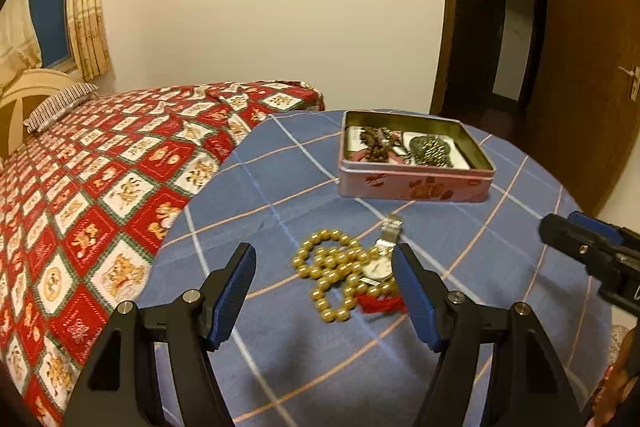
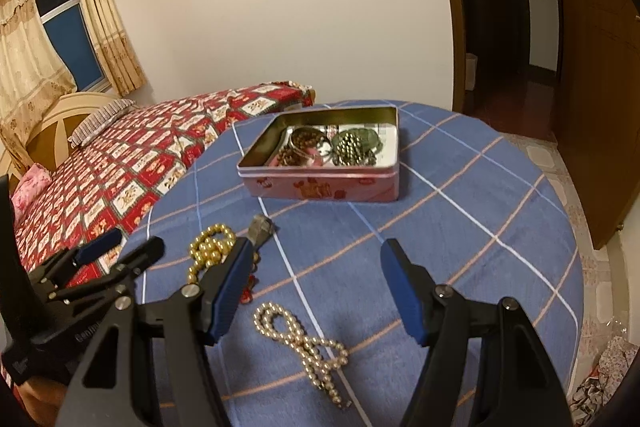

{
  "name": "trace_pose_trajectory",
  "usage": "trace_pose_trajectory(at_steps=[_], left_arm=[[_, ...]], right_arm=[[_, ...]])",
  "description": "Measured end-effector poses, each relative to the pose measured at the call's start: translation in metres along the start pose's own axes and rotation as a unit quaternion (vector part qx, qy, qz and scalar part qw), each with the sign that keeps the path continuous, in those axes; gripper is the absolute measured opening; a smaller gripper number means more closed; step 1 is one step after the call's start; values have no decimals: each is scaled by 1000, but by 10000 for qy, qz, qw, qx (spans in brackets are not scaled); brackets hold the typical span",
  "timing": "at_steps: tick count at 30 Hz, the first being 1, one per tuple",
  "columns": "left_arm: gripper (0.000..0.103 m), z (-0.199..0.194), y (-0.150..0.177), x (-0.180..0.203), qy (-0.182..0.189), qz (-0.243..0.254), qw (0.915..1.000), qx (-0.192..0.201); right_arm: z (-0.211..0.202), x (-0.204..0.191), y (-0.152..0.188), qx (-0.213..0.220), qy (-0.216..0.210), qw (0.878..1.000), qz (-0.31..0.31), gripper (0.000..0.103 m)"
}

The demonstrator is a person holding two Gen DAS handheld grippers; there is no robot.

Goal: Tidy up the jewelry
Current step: 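Move both grippers back over the remaining jewelry on the table, then grasp the pearl strand with the right gripper, then grasp the red tassel with the left gripper while the right gripper holds the pearls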

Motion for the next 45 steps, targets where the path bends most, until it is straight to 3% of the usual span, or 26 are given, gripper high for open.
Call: trace_pose_trajectory(at_steps=[6,14,21,22,24,26,31,35,36,39,41,45], left_arm=[[71,12,16,-20,-80,-49,9997,-217],[71,23,28,-38,240,-205,9986,-419],[71,31,28,-26,560,-37,9965,-624],[71,32,28,-24,599,1,9962,-637],[71,33,27,-17,690,79,9955,-646],[71,35,25,-9,862,125,9940,-659],[70,39,19,8,1149,148,9906,-733],[70,46,14,23,1316,205,9870,-898],[69,49,13,27,1304,208,9870,-920],[38,66,10,37,1334,171,9831,-1241],[37,75,10,39,1312,93,9813,-1405],[36,80,7,46,1108,175,9847,-1333]], right_arm=[[11,8,17,-262,4,9996,-139,67],[39,-11,31,-784,29,9939,-775,61],[71,-25,38,-1287,197,9844,-1184,61],[72,-26,39,-1281,280,9835,-1250,57],[71,-28,40,-1279,289,9820,-1357,28],[71,-31,42,-1253,552,9783,-1558,17],[65,-17,39,-1233,254,9853,-1157,16],[47,-4,32,-946,-54,9928,-738,16],[43,-3,30,-865,-59,9938,-694,16],[34,2,27,-745,-116,9955,-573,16],[33,6,27,-732,-130,9960,-495,16],[33,9,28,-728,-166,9964,-398,16]])
Point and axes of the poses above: each gripper's, at about its wrist camera, not at the fingertips, and z roughly the way its jaws point, x to its right, y to its underside, the point moved 1 cm from there along z, roughly the way its jaws point, and after that the axes turned 14 degrees about -x, right-handed, at the moved point
